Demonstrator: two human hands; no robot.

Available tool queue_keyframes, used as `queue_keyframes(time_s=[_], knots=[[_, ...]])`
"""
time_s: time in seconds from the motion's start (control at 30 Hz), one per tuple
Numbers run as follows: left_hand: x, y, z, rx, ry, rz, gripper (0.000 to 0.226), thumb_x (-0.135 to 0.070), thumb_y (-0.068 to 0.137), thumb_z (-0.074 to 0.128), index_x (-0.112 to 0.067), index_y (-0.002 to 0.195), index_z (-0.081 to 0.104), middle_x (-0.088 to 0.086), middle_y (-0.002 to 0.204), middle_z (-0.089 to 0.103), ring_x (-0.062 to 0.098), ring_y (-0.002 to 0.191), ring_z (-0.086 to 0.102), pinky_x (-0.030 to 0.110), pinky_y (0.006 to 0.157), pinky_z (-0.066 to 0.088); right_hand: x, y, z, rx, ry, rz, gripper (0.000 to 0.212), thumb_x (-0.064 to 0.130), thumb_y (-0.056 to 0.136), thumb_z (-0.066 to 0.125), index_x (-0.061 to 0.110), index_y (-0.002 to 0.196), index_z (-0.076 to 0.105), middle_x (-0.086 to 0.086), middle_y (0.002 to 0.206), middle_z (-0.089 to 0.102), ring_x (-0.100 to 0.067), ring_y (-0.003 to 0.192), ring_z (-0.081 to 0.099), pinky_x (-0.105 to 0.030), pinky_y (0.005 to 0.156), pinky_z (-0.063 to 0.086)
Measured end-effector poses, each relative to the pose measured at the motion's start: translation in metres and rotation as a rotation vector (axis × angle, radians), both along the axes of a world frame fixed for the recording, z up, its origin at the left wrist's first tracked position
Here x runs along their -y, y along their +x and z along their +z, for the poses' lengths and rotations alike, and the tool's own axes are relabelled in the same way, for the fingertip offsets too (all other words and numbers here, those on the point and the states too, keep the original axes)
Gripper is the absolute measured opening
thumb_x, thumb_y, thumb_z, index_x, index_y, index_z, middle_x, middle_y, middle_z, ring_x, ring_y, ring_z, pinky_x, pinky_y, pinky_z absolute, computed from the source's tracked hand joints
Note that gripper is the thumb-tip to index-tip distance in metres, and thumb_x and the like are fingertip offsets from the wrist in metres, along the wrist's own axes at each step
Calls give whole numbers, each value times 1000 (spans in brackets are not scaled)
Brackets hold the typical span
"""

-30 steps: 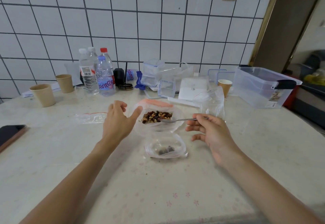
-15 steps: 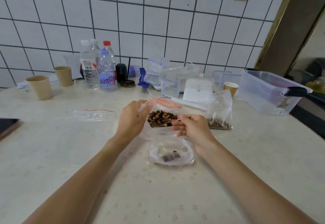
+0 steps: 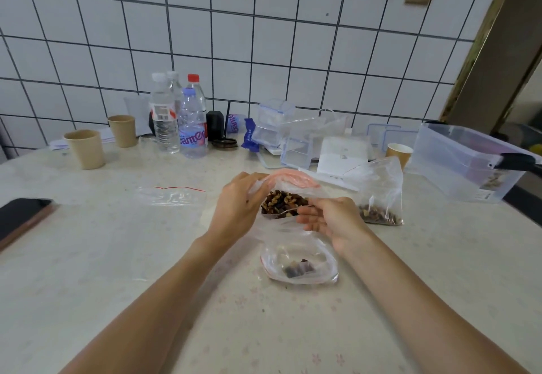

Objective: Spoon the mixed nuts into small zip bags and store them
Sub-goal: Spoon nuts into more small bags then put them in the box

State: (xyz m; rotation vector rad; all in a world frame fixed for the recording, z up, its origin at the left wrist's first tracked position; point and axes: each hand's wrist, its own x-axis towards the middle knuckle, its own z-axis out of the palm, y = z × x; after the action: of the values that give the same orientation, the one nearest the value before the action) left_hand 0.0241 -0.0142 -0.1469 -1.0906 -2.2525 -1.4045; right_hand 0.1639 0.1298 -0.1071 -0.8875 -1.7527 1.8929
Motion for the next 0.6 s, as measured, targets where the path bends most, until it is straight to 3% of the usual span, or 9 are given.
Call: queue_keyframes(time_s=[0.07, 0.23, 0.37, 0.47, 0.6], knots=[[-1, 2, 0, -43, -21, -11, 47, -63, 102, 43, -31, 123, 71, -12, 96, 63, -1, 86, 58, 19, 69, 42, 2, -3, -1, 28, -56, 12, 17, -1, 103, 48, -10, 112, 59, -19, 75, 75, -26, 58, 73, -29, 46, 56], [2, 2, 2, -62, -12, -29, 43, -59, 103, 46, -31, 124, 71, -12, 94, 62, 0, 87, 58, 18, 70, 43, -3, -7, -5, -15, 49, -39, 27, -4, 102, 44, -8, 124, 58, -23, 91, 77, -27, 68, 73, -30, 51, 53], [2, 4, 2, -56, 12, -32, 42, -57, 103, 47, -30, 123, 72, -20, 89, 58, -4, 93, 57, 9, 69, 40, 1, -5, -11, -57, 140, -23, 22, 2, 106, 45, -3, 116, 63, -20, 91, 77, -25, 70, 71, -31, 53, 52], [1, 3, 1, -46, 15, -37, 40, -56, 103, 47, -31, 123, 72, -20, 89, 59, -3, 91, 57, 11, 68, 39, 1, -5, -14, -94, 206, -34, 20, 11, 108, 48, 2, 106, 66, -14, 86, 78, -26, 71, 71, -31, 52, 53], [0, 2, -1, -46, -8, -31, 40, -56, 104, 47, -31, 124, 71, -19, 89, 58, -2, 88, 57, 15, 66, 40, -1, -4, -15, -119, 128, -28, 19, 9, 107, 49, 3, 104, 66, -15, 85, 79, -27, 73, 72, -30, 50, 52]])
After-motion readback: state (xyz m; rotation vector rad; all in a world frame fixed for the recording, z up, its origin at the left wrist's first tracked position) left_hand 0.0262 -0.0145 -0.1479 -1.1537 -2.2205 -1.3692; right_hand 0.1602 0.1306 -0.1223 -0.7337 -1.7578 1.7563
